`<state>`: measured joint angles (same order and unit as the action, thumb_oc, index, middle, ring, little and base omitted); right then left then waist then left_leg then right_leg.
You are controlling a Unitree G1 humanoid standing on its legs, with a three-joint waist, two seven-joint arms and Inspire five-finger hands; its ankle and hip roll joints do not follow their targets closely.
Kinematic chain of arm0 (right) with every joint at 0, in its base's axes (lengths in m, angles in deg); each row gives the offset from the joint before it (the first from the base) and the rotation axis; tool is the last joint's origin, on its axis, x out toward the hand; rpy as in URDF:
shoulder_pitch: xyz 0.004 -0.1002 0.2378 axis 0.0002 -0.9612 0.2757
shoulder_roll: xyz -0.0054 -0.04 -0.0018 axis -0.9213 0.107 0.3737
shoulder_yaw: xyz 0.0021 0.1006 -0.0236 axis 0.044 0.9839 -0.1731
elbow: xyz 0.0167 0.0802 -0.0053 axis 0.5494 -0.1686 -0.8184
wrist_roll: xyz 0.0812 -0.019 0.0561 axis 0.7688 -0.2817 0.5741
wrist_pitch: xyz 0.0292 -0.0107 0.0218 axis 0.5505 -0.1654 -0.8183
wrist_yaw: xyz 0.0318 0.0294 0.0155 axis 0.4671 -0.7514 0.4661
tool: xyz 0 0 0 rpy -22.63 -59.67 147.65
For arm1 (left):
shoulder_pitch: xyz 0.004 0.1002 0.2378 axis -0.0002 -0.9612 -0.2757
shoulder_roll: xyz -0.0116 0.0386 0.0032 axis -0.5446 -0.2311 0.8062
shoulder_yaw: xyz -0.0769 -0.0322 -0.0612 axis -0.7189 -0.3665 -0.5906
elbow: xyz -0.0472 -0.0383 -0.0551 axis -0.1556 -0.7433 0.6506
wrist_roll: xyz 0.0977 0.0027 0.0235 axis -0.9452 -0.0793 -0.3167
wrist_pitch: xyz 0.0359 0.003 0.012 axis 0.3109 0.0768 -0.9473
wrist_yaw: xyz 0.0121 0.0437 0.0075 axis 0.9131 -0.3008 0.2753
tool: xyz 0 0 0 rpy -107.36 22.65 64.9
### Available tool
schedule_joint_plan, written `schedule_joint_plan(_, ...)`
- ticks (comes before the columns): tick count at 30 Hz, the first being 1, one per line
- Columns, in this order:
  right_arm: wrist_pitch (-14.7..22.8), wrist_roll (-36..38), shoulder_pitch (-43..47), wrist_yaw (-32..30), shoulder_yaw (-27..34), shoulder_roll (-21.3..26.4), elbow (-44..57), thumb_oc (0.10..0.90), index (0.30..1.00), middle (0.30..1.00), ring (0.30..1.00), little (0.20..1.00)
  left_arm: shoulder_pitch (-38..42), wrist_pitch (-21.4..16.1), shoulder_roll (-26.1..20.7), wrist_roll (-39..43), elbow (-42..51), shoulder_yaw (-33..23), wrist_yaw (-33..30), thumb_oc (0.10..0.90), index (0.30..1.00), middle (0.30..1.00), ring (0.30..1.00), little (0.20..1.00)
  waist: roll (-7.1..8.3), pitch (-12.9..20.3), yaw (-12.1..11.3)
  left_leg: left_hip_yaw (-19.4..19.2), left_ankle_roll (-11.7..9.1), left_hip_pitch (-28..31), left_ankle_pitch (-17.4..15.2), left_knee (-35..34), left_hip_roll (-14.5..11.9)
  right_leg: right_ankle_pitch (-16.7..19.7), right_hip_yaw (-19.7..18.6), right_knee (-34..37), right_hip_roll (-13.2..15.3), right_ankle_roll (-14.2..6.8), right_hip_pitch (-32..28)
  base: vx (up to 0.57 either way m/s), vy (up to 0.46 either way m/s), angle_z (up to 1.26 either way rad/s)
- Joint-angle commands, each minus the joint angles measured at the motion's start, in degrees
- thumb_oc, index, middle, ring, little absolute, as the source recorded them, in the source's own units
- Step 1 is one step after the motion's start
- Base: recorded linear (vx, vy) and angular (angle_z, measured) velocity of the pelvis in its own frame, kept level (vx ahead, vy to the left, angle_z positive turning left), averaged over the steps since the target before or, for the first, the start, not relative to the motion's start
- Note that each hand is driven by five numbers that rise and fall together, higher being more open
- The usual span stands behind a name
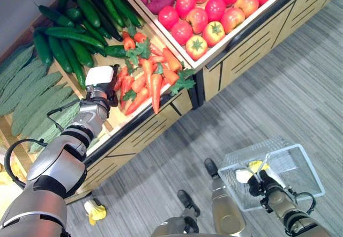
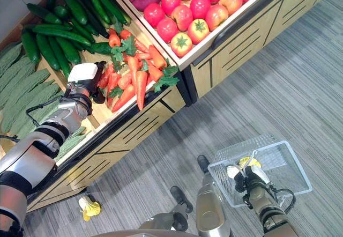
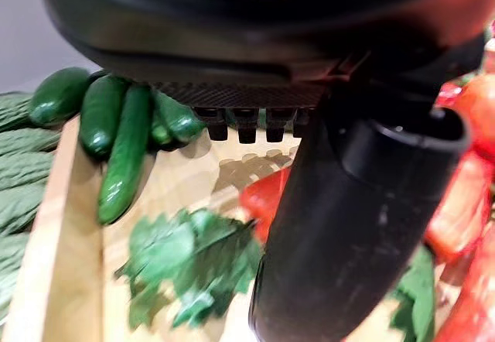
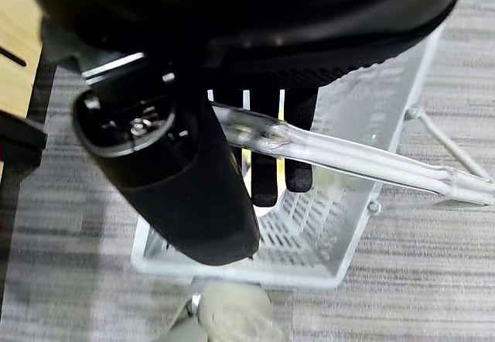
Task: Get the vegetables into the basket
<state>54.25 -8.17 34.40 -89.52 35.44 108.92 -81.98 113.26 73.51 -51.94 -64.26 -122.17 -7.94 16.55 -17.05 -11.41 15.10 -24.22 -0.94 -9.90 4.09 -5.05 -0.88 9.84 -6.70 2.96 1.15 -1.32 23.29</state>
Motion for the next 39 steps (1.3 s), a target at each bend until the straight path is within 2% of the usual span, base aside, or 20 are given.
schedule_joint_plan(1, 2.1, 2.1, -2.7, 1.2, -3.8, -3.8, -0.5, 0.400, 0.300, 0.300, 0.300, 0.300, 5.9, 1.8, -3.3, -1.3, -5.0, -2.8, -3.7, 0.900, 1.000, 1.000, 1.000, 1.000, 0.77, 2.8, 1.2, 0.3, -2.4, 0.3, -4.1, 0.1, -1.2, -1.1, -1.5, 2.0, 3.5, -5.7, -1.0, 0.01, -0.033, 0.01)
schedule_joint_plan(7, 2.4, 3.0, -2.7, 1.1, -4.1, -3.9, 0.3, 0.400, 0.300, 0.300, 0.300, 0.300, 5.0, 2.4, -2.5, -0.8, -7.4, -3.8, -3.3, 0.900, 1.000, 1.000, 1.000, 1.000, 0.83, 2.9, 1.2, -0.2, -2.6, -1.0, -3.8, 0.1, -1.3, -0.5, -2.0, 2.0, 3.2, -5.6, 0.7, 0.01, -0.031, -0.04)
schedule_joint_plan(8, 2.4, 3.0, -2.7, 1.2, -4.1, -4.0, 0.3, 0.400, 0.300, 0.300, 0.300, 0.300, 4.8, 2.4, -2.4, -0.7, -7.6, -4.0, -3.1, 0.835, 0.909, 0.909, 0.909, 0.909, 0.92, 2.9, 1.2, -0.2, -2.7, -1.2, -3.7, 0.1, -1.4, -0.5, -2.0, 2.0, 3.2, -5.6, 0.9, 0.00, -0.022, -0.09)
schedule_joint_plan(9, 2.4, 3.0, -2.7, 1.2, -4.1, -4.0, 0.3, 0.400, 0.300, 0.300, 0.300, 0.300, 4.8, 2.4, -2.4, -0.7, -7.6, -4.0, -3.1, 0.633, 0.627, 0.627, 0.627, 0.627, 0.91, 3.0, 1.2, -0.2, -2.7, -1.2, -3.7, 0.1, -1.4, -0.5, -2.0, 2.0, 3.2, -5.6, 0.9, 0.00, -0.019, -0.07)
schedule_joint_plan(10, 2.5, 3.2, -2.8, 1.1, -4.2, -4.1, 0.4, 0.400, 0.300, 0.300, 0.300, 0.300, 4.5, 2.5, -2.1, -0.2, -7.8, -4.5, -3.1, 0.633, 0.627, 0.627, 0.627, 0.627, 0.97, 2.9, 1.2, -0.2, -2.7, -1.5, -3.7, 0.1, -1.4, -0.4, -2.0, 2.0, 3.2, -5.6, 1.2, 0.00, -0.021, -0.03)
schedule_joint_plan(11, 2.4, 3.2, -2.9, 0.9, -4.2, -4.2, 0.3, 0.400, 0.300, 0.300, 0.300, 0.300, 4.3, 2.5, -1.9, -0.1, -8.0, -4.7, -3.0, 0.400, 0.300, 0.300, 0.300, 0.300, 1.18, 2.9, 1.1, -0.2, -2.7, -1.6, -3.6, 0.1, -1.5, -0.3, -2.0, 2.0, 3.1, -5.5, 1.3, 0.00, 0.000, 0.00)
schedule_joint_plan(19, 3.2, 4.0, -2.9, 1.2, -4.9, -4.6, 1.3, 0.400, 0.300, 0.300, 0.300, 0.300, 4.2, 2.5, -1.8, 0.1, -7.9, -5.2, -3.1, 0.400, 0.300, 0.300, 0.300, 0.300, 2.10, 3.1, 0.8, -0.2, -2.8, -2.7, -3.3, 0.1, -1.6, 0.3, -1.9, 2.0, 2.9, -5.5, 2.5, -0.01, -0.004, 0.02)
schedule_joint_plan(33, 3.4, 4.8, -2.8, 2.2, -5.8, -5.7, 0.4, 0.400, 0.300, 0.300, 0.300, 0.300, 2.3, 2.7, -1.8, 0.2, -6.3, -6.2, -3.7, 0.400, 0.300, 0.300, 0.300, 0.300, 4.87, 3.0, -0.9, 1.1, -2.6, -3.5, -3.2, 0.1, -1.6, 0.7, -0.9, 2.0, 3.0, -5.5, 2.8, -0.01, 0.011, 0.01)
schedule_joint_plan(35, 3.0, 4.4, -2.9, 2.1, -5.4, -6.1, -0.7, 0.400, 0.300, 0.300, 0.300, 0.300, 0.6, 2.7, -2.6, 0.0, -0.6, -7.7, -5.8, 0.400, 0.300, 0.300, 0.300, 0.300, 5.96, 3.0, -2.4, 2.2, -2.3, -2.5, -3.3, 0.1, -1.5, 0.2, 0.1, 2.0, 3.3, -5.4, 1.2, -0.04, 0.074, 0.06)
schedule_joint_plan(39, 2.8, 4.1, -3.0, 2.2, -4.9, -6.1, -1.3, 0.400, 0.300, 0.300, 0.300, 0.300, -0.2, 2.6, -4.0, -0.5, 4.1, -8.5, -7.0, 0.400, 0.300, 0.300, 0.300, 0.300, 6.56, 3.0, -3.4, 3.1, -2.1, -1.7, -3.4, 0.1, -1.4, -0.1, 1.0, 2.0, 3.6, -5.5, -0.2, -0.02, 0.053, 0.13)
